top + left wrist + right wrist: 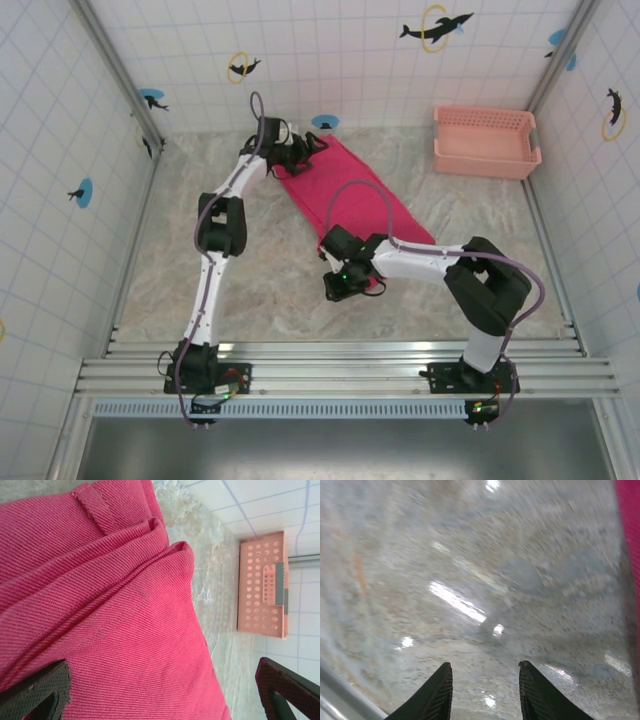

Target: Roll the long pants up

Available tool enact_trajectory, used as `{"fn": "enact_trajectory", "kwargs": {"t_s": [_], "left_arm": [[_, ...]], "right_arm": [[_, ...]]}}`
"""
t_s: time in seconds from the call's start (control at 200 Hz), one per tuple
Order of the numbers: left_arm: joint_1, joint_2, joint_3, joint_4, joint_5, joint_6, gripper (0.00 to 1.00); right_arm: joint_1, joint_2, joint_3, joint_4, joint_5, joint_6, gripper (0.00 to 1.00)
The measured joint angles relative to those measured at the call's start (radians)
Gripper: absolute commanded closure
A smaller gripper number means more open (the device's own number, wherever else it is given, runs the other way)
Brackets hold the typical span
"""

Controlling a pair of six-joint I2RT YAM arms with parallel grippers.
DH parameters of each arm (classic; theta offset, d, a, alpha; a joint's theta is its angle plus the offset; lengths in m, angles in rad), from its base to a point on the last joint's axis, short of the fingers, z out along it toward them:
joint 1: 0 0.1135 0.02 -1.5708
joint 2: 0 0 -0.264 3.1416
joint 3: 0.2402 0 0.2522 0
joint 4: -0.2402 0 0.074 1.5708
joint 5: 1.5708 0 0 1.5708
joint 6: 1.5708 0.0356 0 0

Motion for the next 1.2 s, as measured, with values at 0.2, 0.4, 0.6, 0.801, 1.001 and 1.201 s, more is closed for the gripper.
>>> {"fn": "enact_trajectory", "kwargs": {"t_s": [0.2, 0.4, 0.6, 0.801, 1.001, 1.201], "left_arm": [[0.000, 0.010, -0.013, 0.090, 0.026, -0.058, 0.03], [-0.001, -0.069, -0.086, 0.050, -0.051, 0.037, 0.03], [0.027, -0.182, -0.112, -0.021, -0.122, 0.112, 0.03], [0.056, -0.507, -0.490, -0.051, -0.230, 0.226, 0.02], [0.027, -0.942, -0.993, -0.052, -0.328, 0.338, 0.03], [-0.143, -1.007, -1.231, -0.128, -0.386, 0.445, 0.03]], "right_arm": [[-0.039, -0.116, 0.056, -0.135, 0.100, -0.066, 0.50], [-0.177, -0.264, 0.098, -0.241, 0.200, -0.156, 0.50], [-0.406, -0.267, 0.097, -0.277, 0.250, -0.247, 0.50], [-0.625, -0.196, 0.121, -0.296, 0.262, -0.347, 0.53], [-0.754, -0.034, 0.166, -0.289, 0.197, -0.435, 0.57], [-0.774, 0.122, 0.190, -0.265, 0.094, -0.484, 0.60]]}}
